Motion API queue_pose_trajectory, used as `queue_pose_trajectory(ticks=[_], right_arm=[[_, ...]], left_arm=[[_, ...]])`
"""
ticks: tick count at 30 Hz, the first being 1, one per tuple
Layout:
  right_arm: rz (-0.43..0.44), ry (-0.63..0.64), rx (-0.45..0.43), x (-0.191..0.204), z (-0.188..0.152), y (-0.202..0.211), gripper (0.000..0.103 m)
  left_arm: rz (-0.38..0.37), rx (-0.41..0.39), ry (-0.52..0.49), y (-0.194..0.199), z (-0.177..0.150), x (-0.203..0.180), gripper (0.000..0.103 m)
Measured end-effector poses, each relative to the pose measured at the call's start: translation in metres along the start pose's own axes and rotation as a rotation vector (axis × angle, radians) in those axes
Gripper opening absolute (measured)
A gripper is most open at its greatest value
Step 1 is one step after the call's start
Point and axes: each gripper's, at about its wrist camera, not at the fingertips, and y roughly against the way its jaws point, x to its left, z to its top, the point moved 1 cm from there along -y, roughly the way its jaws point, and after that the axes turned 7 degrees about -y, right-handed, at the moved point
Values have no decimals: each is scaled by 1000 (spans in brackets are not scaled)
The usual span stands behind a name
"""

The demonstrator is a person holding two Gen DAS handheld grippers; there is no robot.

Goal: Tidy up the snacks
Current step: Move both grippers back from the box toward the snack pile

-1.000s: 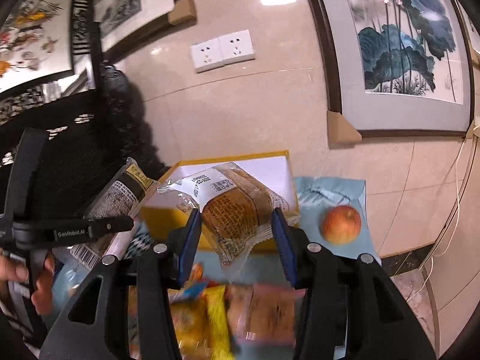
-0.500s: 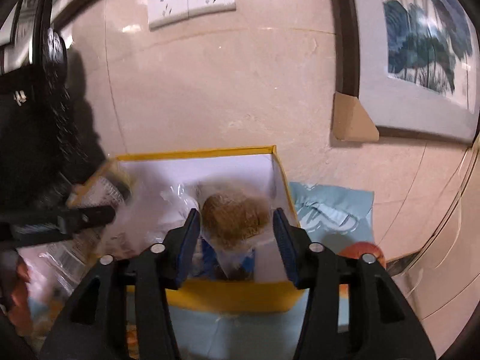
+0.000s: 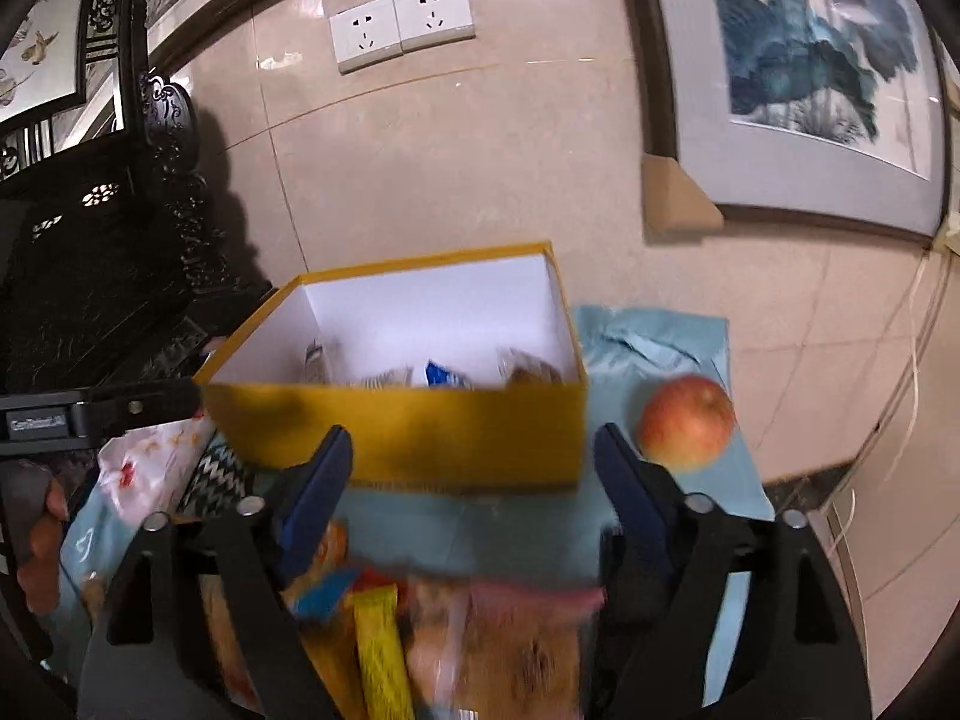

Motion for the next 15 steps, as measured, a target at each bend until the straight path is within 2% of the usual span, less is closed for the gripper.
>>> queue_pose_trajectory(ticks=[8,12,15], right_arm=[[23,-60,23,-10,-40,51,97],[67,-78,32,-12,-66,79,98],[105,-94,39,-14,-89,99,100]], left_arm=[[42,11,-41,62,-60,-4,95],[67,0,-64,93,-100,-5,97],[51,3,-40,108,-132,-1,99]])
